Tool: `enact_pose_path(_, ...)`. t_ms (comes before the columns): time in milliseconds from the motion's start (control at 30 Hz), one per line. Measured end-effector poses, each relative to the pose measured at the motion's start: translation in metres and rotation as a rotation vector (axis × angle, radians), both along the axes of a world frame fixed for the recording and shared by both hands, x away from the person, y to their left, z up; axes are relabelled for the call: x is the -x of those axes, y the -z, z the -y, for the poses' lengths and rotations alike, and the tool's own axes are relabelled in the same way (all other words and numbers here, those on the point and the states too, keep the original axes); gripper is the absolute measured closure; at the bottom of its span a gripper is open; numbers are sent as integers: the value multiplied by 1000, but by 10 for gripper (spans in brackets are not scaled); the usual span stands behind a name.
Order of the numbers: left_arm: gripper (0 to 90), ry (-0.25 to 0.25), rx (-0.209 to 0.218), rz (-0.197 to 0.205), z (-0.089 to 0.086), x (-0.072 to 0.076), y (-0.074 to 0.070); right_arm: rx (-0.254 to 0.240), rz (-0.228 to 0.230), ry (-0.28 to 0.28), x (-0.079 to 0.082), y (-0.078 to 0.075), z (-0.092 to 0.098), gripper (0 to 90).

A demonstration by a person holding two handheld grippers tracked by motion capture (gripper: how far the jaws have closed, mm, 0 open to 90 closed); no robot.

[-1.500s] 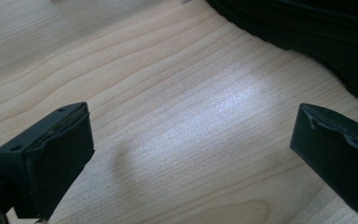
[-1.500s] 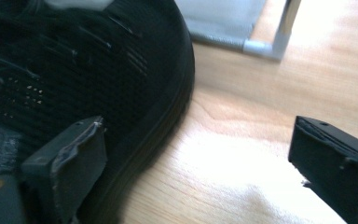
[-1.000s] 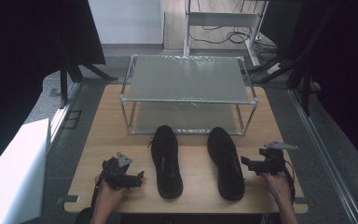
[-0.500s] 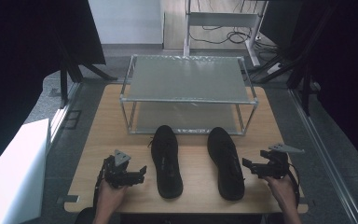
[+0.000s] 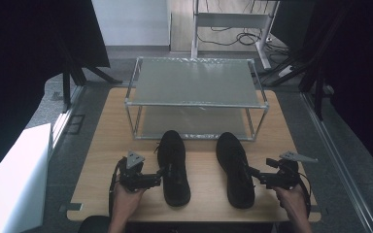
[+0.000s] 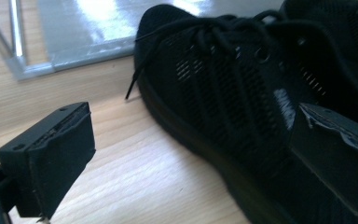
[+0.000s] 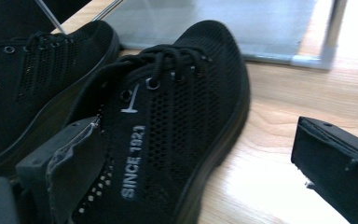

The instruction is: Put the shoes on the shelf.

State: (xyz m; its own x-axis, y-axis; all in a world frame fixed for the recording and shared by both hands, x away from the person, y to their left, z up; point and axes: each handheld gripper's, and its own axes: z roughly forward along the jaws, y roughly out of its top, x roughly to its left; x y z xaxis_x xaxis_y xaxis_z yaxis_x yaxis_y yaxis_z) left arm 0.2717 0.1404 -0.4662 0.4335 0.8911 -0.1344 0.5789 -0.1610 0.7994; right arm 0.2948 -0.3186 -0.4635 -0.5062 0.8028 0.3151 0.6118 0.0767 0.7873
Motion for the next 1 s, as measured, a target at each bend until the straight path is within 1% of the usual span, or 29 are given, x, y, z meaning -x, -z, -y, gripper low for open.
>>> enact_pose_path(133,0,20,31,-5,11,-6,0,14,-11,-29,-4,3,-12,21)
enact_pose_path(200,0,32,29,-8,18,-9,0,24,-17,-47,-7,5,-18,26)
enact_pose_path(267,0,46,26,-9,24,-12,0,31,-21,-55,-11,8,-22,38)
enact_pose_path(367,0,50,14,-16,29,-15,2,37,-26,-60,-14,11,-26,52)
enact_pose_path(400,0,51,5,-32,33,-19,6,36,-33,-61,-17,15,-29,65)
enact_pose_path(433,1,49,4,-37,34,-20,8,32,-36,-60,-18,16,-30,73)
enact_pose_path(467,1,46,1,-47,36,-23,10,37,-34,-57,-20,17,-31,75)
enact_pose_path(500,1,43,2,-51,36,-24,12,52,-31,-62,-22,19,-34,76)
enact_pose_path(567,1,38,-16,-62,39,-27,16,70,-34,-67,-25,23,-38,93)
enact_pose_path(633,2,33,-38,-71,42,-31,19,94,-31,-68,-27,25,-43,133)
enact_pose_path(667,5,31,-48,-78,43,-33,21,116,-22,-60,-27,26,-46,144)
enact_pose_path(700,9,29,-58,-82,45,-35,23,149,-9,-50,-28,27,-49,159)
enact_pose_path(733,18,25,-65,-86,46,-37,24,167,-5,-39,-28,27,-51,181)
enact_pose_path(800,28,21,-68,-99,48,-41,27,189,5,-18,-29,27,-52,241)
enact_pose_path(833,52,22,-62,-102,49,-41,27,203,14,-6,-29,27,-53,276)
enact_pose_path(867,102,19,-64,-99,49,-41,27,219,20,5,-29,27,-54,315)
enact_pose_path(933,161,-3,-100,-90,51,-39,25,248,33,26,-29,28,-55,387)
enact_pose_path(967,201,-8,-104,-88,51,-38,24,269,38,41,-28,27,-56,429)
enact_pose_path(1000,249,-15,-116,-76,50,-37,23,284,44,49,-27,27,-57,483)
